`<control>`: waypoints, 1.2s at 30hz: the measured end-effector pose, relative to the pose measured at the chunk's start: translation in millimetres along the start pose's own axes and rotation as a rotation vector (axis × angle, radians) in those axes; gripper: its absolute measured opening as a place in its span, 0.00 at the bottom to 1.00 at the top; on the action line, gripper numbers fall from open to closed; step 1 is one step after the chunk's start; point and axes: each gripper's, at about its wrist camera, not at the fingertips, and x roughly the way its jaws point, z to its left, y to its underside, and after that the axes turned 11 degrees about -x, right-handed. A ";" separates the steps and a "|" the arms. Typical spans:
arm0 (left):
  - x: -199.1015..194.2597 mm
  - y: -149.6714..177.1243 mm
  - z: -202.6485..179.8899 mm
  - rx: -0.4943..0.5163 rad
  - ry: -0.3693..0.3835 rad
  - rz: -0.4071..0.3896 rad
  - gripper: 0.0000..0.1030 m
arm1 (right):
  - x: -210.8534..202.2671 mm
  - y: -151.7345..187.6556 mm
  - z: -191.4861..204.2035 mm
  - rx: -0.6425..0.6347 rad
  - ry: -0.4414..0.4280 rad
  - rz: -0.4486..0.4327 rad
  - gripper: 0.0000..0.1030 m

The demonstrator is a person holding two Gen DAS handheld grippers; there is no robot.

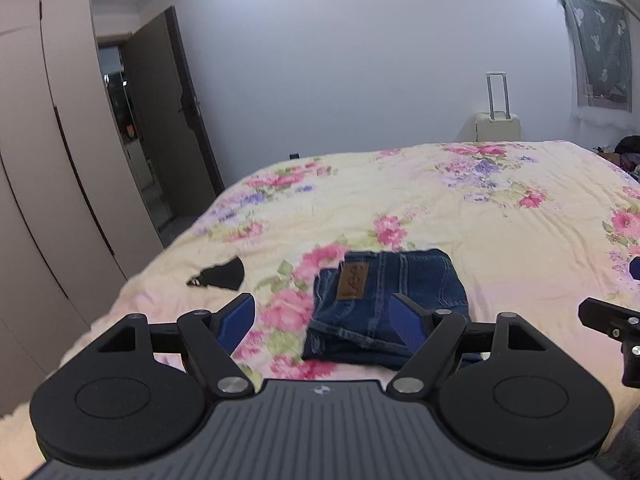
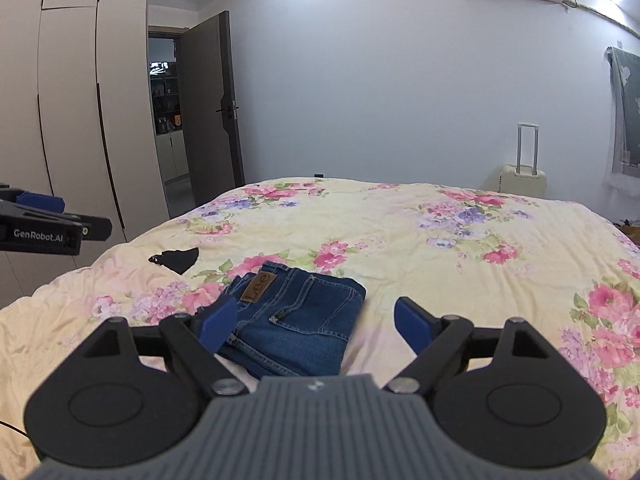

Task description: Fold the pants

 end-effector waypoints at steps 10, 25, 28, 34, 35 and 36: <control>15.8 63.7 -8.1 -0.037 -0.043 0.117 0.87 | 14.0 47.1 31.4 0.011 -0.010 0.111 0.79; 13.1 71.7 -8.2 -0.057 -0.039 0.133 0.87 | 24.7 62.2 41.4 0.026 -0.019 0.147 0.79; 12.2 70.5 -8.9 -0.056 -0.040 0.129 0.87 | 23.6 61.6 40.2 0.026 -0.020 0.144 0.79; 11.6 70.2 -9.7 -0.055 -0.039 0.129 0.87 | 21.9 61.4 39.0 0.031 -0.019 0.140 0.79; 11.6 70.2 -9.8 -0.055 -0.039 0.129 0.87 | 21.7 61.5 39.2 0.031 -0.019 0.139 0.79; 11.1 69.8 -10.3 -0.054 -0.038 0.129 0.87 | 21.5 61.7 39.0 0.030 -0.020 0.139 0.79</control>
